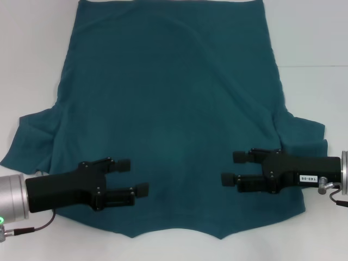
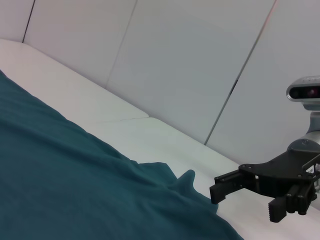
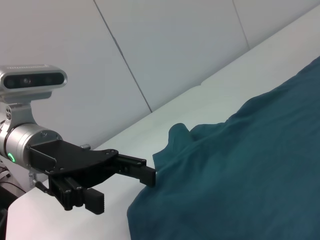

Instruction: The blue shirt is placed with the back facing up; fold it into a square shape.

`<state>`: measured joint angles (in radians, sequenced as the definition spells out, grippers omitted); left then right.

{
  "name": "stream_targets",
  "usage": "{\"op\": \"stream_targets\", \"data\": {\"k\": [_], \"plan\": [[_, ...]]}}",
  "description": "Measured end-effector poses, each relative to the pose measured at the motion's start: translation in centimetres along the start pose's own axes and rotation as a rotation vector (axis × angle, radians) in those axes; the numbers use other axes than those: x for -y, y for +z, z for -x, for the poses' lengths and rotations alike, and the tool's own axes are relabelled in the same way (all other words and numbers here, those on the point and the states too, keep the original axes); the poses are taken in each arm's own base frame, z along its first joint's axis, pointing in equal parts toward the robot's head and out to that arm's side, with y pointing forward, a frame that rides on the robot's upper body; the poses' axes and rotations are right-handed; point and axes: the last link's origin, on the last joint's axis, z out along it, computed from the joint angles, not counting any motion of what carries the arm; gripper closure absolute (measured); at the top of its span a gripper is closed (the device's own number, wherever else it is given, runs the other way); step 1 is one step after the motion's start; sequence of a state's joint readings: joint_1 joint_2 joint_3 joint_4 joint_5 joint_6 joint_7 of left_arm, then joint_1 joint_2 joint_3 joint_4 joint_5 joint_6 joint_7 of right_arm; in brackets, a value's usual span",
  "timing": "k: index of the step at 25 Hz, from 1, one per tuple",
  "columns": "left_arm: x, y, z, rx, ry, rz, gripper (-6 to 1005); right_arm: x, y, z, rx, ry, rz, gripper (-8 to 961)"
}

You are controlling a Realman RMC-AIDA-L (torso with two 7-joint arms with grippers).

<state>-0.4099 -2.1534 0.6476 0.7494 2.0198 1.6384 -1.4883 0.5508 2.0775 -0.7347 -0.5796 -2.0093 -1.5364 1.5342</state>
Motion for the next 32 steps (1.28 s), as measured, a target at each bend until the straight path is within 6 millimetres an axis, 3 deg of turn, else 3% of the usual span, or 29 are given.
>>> {"op": "stream_targets", "data": {"k": [17, 30, 32], "plan": [[0.4, -0.3, 0.1, -0.014, -0.035, -0.038, 79, 0.0, 0.3, 0.1, 0.012, 0.001, -0.002, 29], [5.1, -2.1, -0.6, -0.118, -0.209, -0.365, 80, -0.1, 0.8, 0.6, 0.036, 0.008, 0.01, 29], [6.6, -3.0, -0.8, -0.158, -0.268, -0.469, 80, -0.1, 0.8, 0.7, 0.044, 0.01, 0.011, 29]]}}
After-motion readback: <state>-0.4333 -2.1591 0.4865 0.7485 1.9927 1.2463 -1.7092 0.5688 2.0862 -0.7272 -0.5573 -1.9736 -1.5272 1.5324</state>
